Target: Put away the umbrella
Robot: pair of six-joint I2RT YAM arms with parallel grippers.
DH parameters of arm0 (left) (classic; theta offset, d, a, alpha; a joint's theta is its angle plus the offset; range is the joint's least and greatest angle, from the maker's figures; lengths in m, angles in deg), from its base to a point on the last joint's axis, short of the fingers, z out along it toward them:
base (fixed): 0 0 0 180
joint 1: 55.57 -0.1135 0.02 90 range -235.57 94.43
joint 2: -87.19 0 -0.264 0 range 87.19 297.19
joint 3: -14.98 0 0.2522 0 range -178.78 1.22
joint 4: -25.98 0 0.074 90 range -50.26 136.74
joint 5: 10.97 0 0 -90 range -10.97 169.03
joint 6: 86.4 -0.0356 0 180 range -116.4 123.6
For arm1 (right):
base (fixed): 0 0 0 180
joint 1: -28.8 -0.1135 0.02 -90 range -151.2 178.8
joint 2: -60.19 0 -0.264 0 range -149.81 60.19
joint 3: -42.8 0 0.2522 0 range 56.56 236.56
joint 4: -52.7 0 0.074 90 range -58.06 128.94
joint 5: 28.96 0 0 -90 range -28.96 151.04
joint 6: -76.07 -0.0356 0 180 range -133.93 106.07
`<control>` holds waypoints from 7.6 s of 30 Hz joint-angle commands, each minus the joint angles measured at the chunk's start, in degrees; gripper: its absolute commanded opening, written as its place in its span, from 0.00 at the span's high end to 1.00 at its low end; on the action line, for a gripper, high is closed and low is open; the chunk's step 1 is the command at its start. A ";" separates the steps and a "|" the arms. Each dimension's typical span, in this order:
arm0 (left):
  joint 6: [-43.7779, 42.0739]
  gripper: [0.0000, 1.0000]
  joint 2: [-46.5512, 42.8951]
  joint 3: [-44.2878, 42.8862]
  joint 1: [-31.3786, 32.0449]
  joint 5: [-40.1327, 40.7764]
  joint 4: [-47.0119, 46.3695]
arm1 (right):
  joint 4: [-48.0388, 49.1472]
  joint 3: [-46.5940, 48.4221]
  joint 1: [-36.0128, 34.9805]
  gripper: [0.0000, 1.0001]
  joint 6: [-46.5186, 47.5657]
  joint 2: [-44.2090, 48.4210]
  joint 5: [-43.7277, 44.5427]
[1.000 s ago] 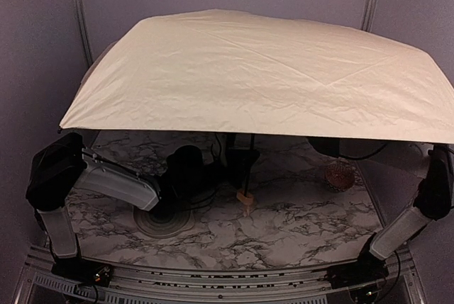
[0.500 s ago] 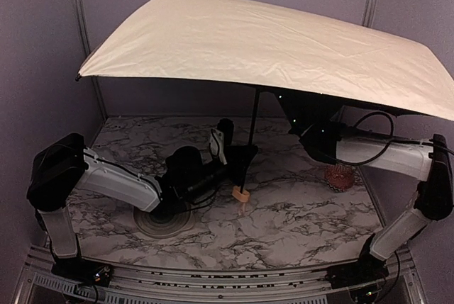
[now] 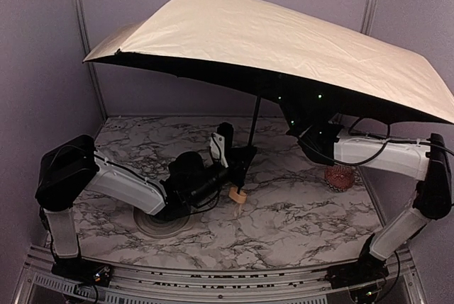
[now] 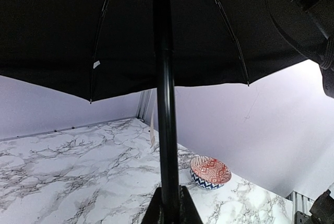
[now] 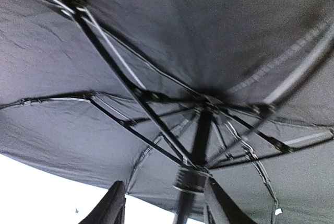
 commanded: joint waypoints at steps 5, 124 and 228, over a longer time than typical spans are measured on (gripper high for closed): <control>-1.64 1.00 0.50 -1.38 0.24 0.80 -6.97 | 1.57 1.66 0.59 0.67 -0.35 -1.96 1.75; 12.20 0.38 11.42 -4.23 -5.88 -19.31 -4.74 | 9.77 -6.37 9.55 1.00 -20.51 -3.57 -18.36; -0.32 1.00 -7.55 -5.85 -0.29 -14.80 9.76 | -12.54 4.37 8.04 0.82 -17.83 5.83 -34.40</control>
